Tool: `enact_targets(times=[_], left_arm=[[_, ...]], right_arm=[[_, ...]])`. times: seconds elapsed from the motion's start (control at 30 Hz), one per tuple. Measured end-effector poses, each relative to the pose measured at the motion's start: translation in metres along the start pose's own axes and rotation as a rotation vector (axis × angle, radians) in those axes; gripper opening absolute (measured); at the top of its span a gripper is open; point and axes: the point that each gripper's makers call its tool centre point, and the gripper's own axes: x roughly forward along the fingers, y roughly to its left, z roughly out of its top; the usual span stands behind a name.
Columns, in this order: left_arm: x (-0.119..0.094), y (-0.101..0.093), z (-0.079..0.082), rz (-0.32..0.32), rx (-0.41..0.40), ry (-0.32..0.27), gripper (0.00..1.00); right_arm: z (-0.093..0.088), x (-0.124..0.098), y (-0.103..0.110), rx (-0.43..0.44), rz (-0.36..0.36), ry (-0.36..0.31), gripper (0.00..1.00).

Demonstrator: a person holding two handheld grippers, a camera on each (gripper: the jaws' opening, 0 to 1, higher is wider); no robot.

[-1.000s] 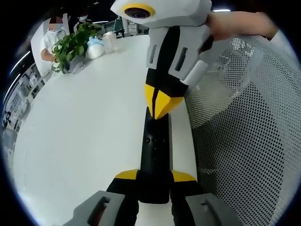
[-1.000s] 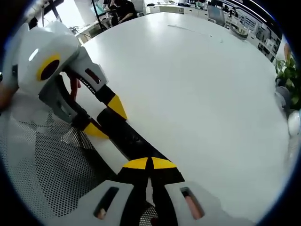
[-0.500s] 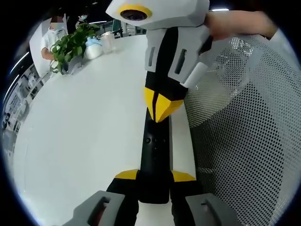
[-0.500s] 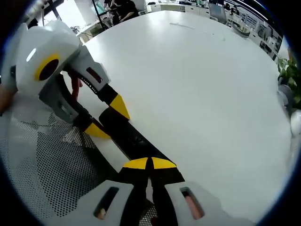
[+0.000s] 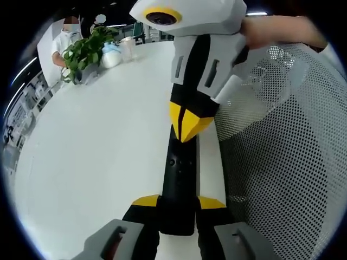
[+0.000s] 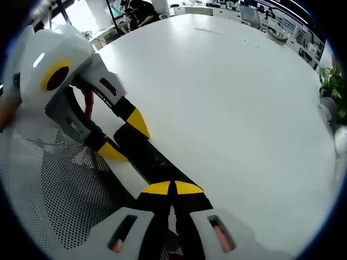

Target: Press the specified remote control buttons in sequence, fully releasing each button before pressing the next.

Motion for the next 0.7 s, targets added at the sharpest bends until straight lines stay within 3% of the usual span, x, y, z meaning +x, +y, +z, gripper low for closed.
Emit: enact_targets(times=[0.7], left_arm=[[0.0013, 0.0000, 0.0042, 0.028, -0.037, -0.041, 0.26]], right_arm=[[0.0002, 0.0003, 0.0013, -0.037, 0.006, 0.004, 0.00]])
